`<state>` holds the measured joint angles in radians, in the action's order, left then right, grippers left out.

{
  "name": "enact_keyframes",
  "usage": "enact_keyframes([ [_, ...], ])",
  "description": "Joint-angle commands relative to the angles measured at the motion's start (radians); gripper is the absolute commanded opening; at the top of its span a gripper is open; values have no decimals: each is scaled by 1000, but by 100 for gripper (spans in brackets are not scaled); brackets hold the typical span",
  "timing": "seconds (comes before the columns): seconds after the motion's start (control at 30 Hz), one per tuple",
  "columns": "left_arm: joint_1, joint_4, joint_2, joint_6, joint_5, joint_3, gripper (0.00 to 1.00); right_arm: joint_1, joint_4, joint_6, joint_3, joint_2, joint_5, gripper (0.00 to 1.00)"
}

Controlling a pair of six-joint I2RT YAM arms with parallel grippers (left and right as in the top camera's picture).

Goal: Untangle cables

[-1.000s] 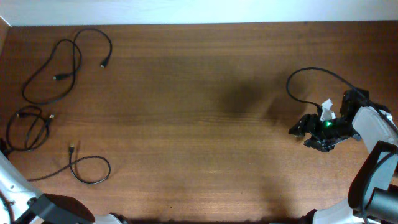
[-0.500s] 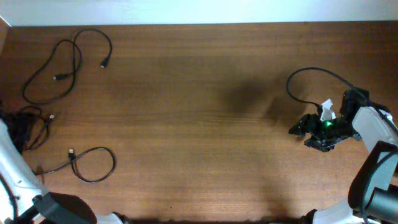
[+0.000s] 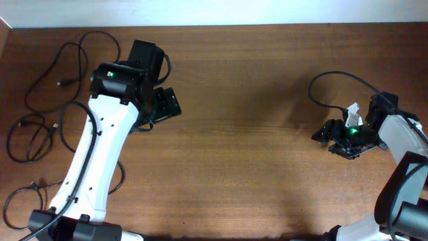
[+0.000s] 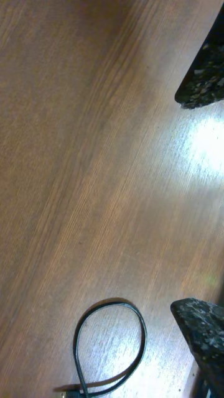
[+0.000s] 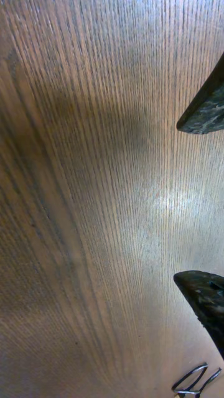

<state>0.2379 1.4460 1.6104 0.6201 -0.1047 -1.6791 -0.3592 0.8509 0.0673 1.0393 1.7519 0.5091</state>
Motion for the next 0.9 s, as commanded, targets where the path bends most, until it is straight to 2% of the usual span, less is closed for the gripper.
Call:
enact_keyframes([
  [0.0, 17, -2, 3, -15, -4, -4, 99, -2, -3, -11, -5, 2, -10, 69],
  [0.6, 32, -6, -3, -16, -9, -3, 99, -2, -3, -11, -5, 2, -10, 70],
  [0.67, 79, -132, -70, -105, -20, 51, 99, -2, -3, -11, -5, 2, -10, 70],
  [0.7, 129, -299, -154, -192, -19, 172, 99, -1, -3, -11, -5, 2, -10, 70],
  [0.73, 157, -449, -251, -226, -19, 323, 99, -2, -3, -11, -5, 2, -10, 70],
  [0.87, 161, -920, -613, -225, 13, 791, 99, -2, -3, -11, -5, 2, -10, 70],
])
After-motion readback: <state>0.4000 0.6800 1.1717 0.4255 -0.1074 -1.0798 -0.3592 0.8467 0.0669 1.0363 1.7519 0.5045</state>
